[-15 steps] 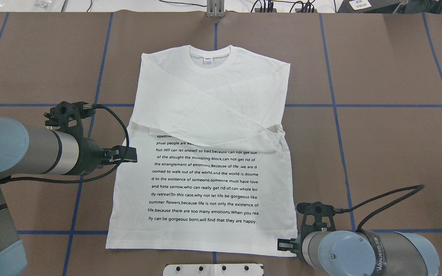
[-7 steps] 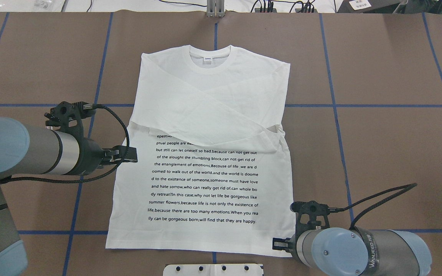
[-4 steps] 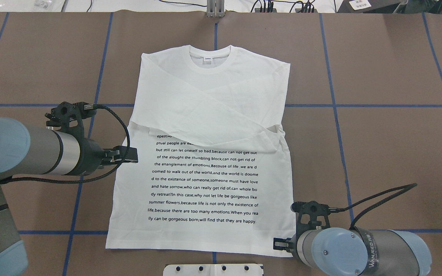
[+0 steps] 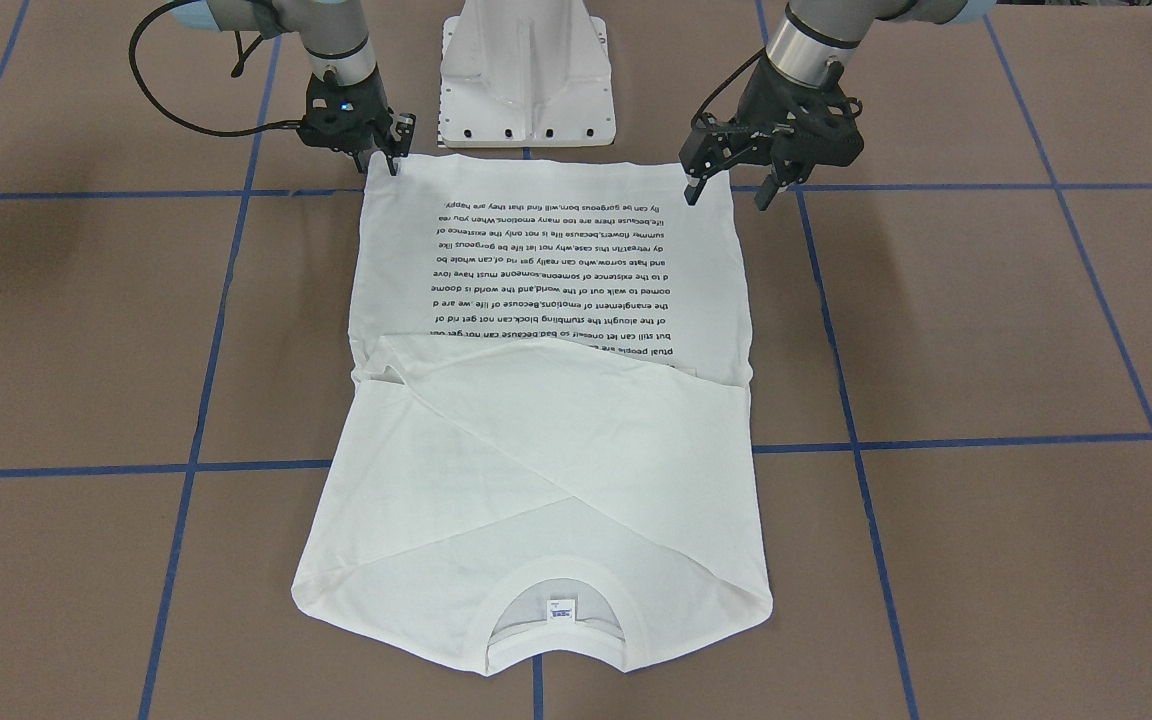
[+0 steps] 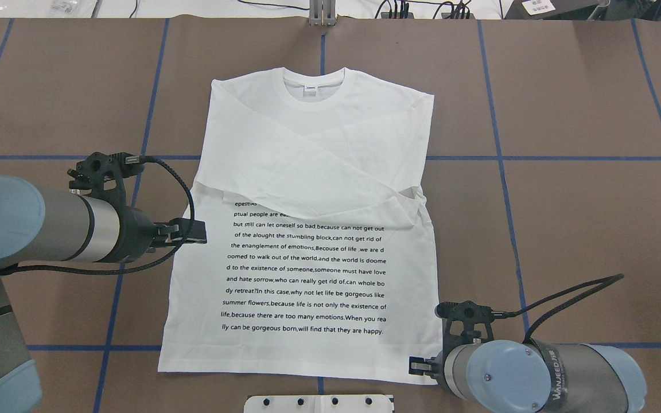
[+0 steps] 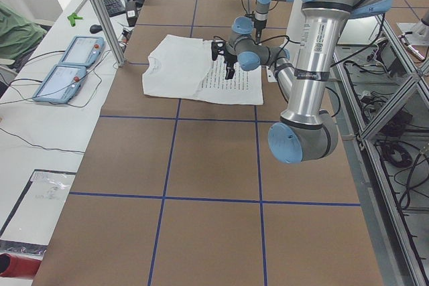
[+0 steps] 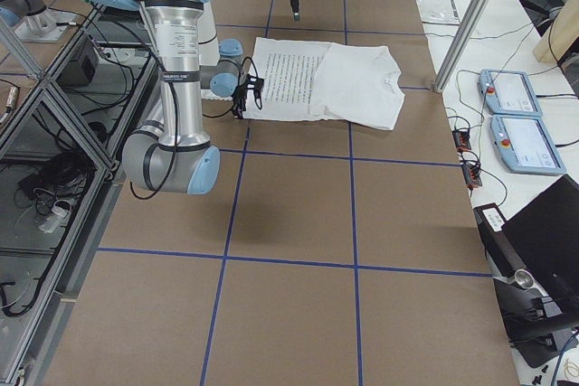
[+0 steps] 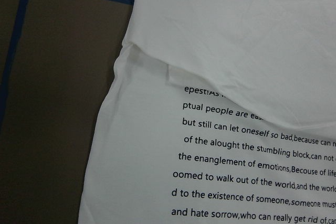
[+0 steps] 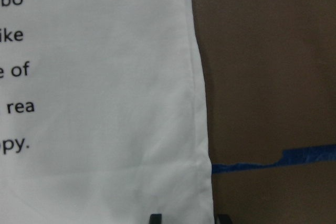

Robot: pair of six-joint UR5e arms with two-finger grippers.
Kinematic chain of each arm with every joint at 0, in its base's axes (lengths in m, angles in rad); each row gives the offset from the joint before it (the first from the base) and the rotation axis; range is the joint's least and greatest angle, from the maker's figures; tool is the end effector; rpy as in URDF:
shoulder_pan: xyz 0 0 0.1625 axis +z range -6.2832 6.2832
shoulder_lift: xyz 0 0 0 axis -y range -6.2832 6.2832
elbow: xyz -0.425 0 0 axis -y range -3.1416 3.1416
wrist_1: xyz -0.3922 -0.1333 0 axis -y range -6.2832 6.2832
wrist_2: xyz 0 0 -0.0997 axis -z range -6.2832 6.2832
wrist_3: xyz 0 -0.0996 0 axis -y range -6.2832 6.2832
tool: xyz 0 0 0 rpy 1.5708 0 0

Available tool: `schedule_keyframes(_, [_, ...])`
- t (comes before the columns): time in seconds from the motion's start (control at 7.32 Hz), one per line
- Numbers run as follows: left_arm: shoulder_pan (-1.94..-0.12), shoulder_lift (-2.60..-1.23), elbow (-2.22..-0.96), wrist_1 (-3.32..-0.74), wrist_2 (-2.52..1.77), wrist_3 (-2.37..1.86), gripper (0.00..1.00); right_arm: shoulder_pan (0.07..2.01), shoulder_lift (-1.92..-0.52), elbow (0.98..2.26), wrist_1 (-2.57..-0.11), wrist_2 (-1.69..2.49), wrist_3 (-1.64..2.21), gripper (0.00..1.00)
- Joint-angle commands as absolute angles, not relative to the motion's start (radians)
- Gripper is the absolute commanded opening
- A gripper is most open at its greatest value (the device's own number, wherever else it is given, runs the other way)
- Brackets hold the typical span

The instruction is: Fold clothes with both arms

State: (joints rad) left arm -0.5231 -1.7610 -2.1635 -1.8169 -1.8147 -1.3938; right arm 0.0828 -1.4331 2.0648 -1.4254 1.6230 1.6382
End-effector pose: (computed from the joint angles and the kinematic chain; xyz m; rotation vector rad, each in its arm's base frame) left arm 0.3721 -0.3407 0.2676 0.1427 1.0387 -0.1884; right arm -0.5033 -0.1703 0.3529 -0.0436 -0.7778 0.1223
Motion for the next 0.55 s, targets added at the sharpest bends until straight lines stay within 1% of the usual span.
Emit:
schedule_keyframes(0.0, [-0.522,-1.761,-2.163,-1.816,-1.813,-1.394,0.99,0.083,-1.434,2.063,-1.425,1.641,1.638,0.27])
schedule_keyframes(0.27, [-0.520,-1.761,-2.161,-1.816,-1.813,-1.396,0.99,0.083,-1.433,2.063,-1.425,1.641,1.638,0.21])
schedule_keyframes(0.41, [-0.520,-1.761,-2.161,-1.816,-1.813,-1.396,0.99,0.081,-1.431,2.065,-1.425,1.641,1.638,0.14])
